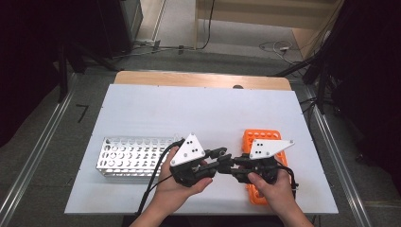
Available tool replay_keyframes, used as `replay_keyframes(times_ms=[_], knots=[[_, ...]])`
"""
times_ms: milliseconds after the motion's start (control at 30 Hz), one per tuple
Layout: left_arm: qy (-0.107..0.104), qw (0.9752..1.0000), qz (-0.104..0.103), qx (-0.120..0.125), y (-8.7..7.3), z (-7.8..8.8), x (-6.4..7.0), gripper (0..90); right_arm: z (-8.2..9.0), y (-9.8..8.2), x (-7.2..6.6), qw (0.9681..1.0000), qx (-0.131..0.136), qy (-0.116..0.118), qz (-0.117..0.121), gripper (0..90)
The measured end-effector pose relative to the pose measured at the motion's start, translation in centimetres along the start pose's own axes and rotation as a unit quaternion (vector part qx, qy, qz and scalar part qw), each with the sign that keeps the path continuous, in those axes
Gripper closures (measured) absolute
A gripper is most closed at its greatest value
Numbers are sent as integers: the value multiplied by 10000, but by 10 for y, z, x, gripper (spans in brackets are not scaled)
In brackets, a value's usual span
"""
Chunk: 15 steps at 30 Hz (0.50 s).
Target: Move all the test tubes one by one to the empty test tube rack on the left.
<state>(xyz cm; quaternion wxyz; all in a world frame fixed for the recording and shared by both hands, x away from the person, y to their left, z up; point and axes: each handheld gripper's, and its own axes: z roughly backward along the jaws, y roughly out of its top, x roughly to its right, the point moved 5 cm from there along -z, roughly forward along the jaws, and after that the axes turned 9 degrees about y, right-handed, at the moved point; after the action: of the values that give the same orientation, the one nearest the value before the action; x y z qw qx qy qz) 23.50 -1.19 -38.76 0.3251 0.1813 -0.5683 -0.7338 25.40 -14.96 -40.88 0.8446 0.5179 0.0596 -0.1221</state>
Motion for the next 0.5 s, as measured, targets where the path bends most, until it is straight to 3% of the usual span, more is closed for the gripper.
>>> replay_keyframes(times_ms=[167,233,500], knots=[[-9,10000,58,69,2,3,-3,756,1,1,0,9999,124,24,-40,722],[-24,9999,63,82,2,3,-4,757,2,1,1,9999,121,-62,-66,642],[174,9997,85,174,5,9,-16,757,10,2,3,9991,255,-327,-57,125]])
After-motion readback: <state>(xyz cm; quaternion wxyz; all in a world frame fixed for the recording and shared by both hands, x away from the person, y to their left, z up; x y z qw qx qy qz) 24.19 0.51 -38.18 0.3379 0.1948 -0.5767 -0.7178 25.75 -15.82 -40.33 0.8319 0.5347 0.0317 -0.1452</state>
